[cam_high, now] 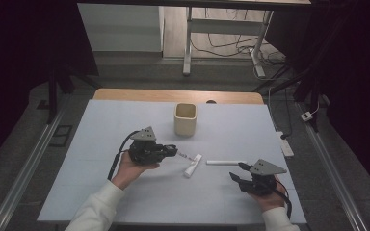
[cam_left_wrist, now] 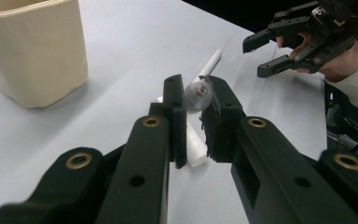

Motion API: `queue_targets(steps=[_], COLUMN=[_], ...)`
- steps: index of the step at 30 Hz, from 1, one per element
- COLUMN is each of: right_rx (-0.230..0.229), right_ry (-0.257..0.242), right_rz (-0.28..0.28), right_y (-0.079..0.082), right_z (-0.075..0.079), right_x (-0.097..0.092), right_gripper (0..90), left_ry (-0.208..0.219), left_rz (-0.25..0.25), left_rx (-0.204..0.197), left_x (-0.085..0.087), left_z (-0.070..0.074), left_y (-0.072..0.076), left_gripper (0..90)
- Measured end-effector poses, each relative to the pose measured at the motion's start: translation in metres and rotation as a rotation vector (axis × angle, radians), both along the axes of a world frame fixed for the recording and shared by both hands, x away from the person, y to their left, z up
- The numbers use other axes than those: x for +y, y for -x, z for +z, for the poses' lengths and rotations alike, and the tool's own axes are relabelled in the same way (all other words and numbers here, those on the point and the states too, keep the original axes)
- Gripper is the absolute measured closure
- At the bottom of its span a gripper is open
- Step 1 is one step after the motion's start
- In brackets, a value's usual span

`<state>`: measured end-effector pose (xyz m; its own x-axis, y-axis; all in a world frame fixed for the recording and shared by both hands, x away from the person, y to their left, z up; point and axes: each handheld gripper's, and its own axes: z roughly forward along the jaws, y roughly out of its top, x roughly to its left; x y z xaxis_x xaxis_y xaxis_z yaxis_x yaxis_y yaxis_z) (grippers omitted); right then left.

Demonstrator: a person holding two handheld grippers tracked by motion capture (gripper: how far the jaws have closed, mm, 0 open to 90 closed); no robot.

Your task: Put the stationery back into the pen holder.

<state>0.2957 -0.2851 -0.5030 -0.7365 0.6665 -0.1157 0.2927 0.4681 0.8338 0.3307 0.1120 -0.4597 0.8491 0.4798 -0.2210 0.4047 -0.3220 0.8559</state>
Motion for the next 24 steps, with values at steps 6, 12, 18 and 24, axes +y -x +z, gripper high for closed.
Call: queue_targets(steps=[6, 12, 18, 24], right_rx=[0.009, 0.009, 0.018, 0.011], right_ry=[0.002, 0.009, -0.012, -0.004], right_rz=[0.011, 0.005, 0.005, 0.001], right_y=[-0.002, -0.004, -0.006, -0.007], right_z=[-0.001, -0.002, -0.002, -0.002], right_x=[0.0, -0.001, -0.001, -0.002], right_gripper=[46.2, 46.1, 46.0, 46.1], left_ry=[-0.003, -0.001, 0.021, 0.032], left_rz=[0.008, 0.014, 0.028, 0.053], left_rx=[0.0, -0.01, -0.009, -0.027], left_x=[0.0, 0.0, 0.002, 0.001], left_z=[0.0, 0.001, 0.005, 0.016], left_y=[0.0, 0.001, -0.002, -0.012], left_gripper=[79.1, 79.1, 79.1, 79.1])
